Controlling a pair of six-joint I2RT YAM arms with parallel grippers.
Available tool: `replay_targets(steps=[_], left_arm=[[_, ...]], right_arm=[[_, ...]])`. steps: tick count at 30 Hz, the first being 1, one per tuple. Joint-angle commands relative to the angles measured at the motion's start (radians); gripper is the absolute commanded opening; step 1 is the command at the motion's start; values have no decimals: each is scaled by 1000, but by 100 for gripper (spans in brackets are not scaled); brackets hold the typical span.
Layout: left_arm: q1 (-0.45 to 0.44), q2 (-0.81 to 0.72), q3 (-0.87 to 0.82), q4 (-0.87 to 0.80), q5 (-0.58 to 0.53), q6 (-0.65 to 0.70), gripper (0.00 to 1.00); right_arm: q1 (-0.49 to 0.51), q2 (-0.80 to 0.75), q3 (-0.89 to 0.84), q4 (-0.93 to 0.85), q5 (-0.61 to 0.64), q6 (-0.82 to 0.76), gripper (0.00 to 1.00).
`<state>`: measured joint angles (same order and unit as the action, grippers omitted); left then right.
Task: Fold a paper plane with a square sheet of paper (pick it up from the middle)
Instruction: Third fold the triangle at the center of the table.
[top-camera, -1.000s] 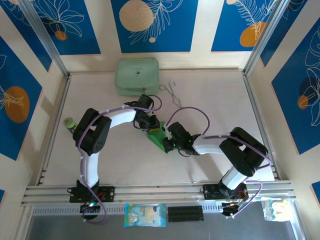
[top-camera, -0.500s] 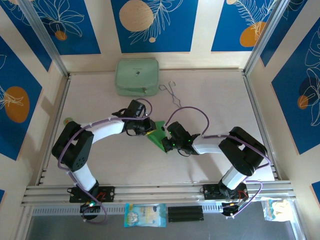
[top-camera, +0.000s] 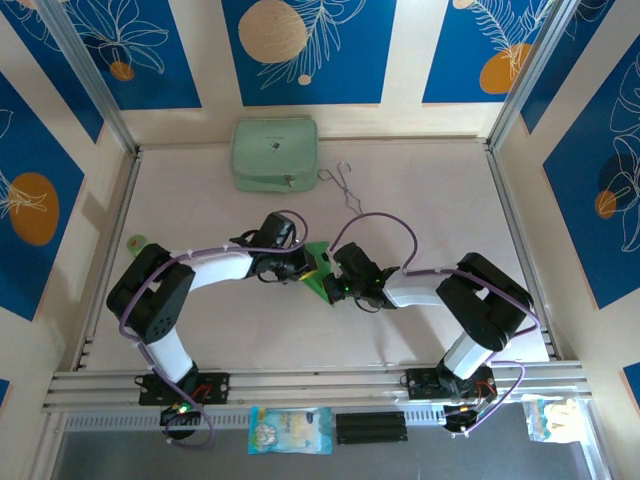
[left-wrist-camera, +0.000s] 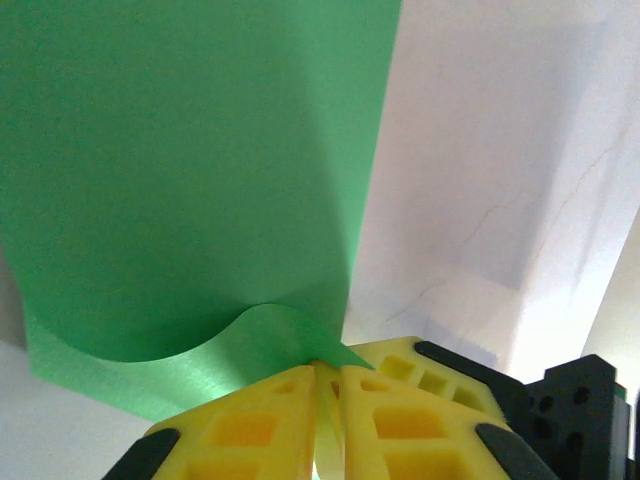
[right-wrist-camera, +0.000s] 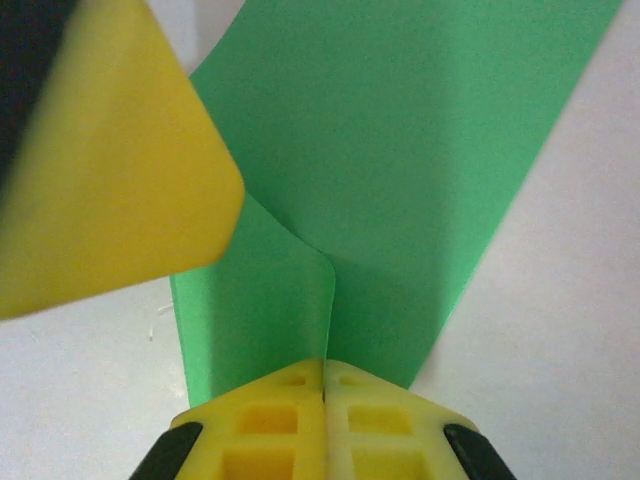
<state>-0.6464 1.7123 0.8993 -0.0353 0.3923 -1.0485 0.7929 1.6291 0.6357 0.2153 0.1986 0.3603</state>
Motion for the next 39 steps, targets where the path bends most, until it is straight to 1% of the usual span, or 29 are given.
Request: replay_targets(steps=[1, 28, 30, 33, 37, 38, 39], left_arm=[[-10, 26, -32, 34, 20, -19, 15], [-8, 68, -71, 46, -1, -18, 14], [-7, 69, -71, 42, -3, -19, 14], [-8, 70, -74, 21, -16, -20, 14], [-8, 70, -82, 7, -32, -29, 14], [-7, 72, -83, 3, -34, -28, 14], [-8, 74, -83, 0, -34, -30, 13]], right_arm=[[4, 33, 3, -76, 16, 6, 0], [5, 49, 11, -86, 15, 8, 0], [4, 46, 14, -86, 13, 11, 1], [4, 22, 28, -108, 6, 18, 7], [-11, -68, 69, -176, -25, 64, 25], [-22, -99, 76, -189, -48, 84, 30], [-36, -129, 75, -189, -97, 94, 34]])
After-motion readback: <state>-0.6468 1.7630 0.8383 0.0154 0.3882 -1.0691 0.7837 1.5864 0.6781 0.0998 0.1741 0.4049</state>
